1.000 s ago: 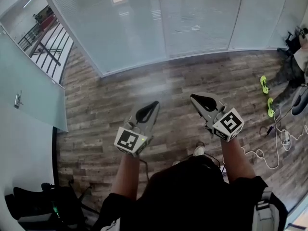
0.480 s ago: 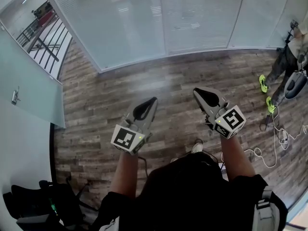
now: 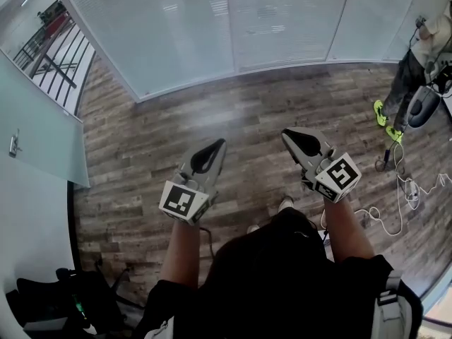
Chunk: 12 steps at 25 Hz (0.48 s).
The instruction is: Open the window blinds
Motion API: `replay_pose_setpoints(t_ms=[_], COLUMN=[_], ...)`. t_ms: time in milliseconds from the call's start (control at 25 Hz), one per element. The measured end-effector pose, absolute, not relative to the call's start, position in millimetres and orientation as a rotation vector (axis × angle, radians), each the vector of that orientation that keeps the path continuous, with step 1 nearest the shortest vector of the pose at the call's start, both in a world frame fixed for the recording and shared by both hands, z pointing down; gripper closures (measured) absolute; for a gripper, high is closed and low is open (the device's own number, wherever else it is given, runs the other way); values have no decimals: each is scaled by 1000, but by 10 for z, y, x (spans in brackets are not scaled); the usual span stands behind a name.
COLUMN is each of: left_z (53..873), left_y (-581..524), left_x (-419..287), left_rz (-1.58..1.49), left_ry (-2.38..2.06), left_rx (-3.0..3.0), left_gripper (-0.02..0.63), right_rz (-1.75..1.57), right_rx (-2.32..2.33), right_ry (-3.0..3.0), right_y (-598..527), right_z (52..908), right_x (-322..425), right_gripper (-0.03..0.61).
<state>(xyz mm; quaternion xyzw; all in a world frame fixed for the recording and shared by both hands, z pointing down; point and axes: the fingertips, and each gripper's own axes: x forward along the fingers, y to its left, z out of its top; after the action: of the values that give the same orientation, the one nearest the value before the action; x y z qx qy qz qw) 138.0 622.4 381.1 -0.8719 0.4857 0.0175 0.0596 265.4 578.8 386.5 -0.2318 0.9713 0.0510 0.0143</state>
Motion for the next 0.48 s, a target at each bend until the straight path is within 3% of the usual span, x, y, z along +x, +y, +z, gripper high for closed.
replay_pose_setpoints(t_ms=[480], left_z=[3942], left_y=[6013], left_x=[1289], left_rz=[50], left_ry=[1493], left_rx=[-2670], left_gripper=[610], right_rz=[208], right_rx=[-737], right_ry=[3017], right_y=[5593], right_z=[3768], right_x=[2667], right_gripper=[572])
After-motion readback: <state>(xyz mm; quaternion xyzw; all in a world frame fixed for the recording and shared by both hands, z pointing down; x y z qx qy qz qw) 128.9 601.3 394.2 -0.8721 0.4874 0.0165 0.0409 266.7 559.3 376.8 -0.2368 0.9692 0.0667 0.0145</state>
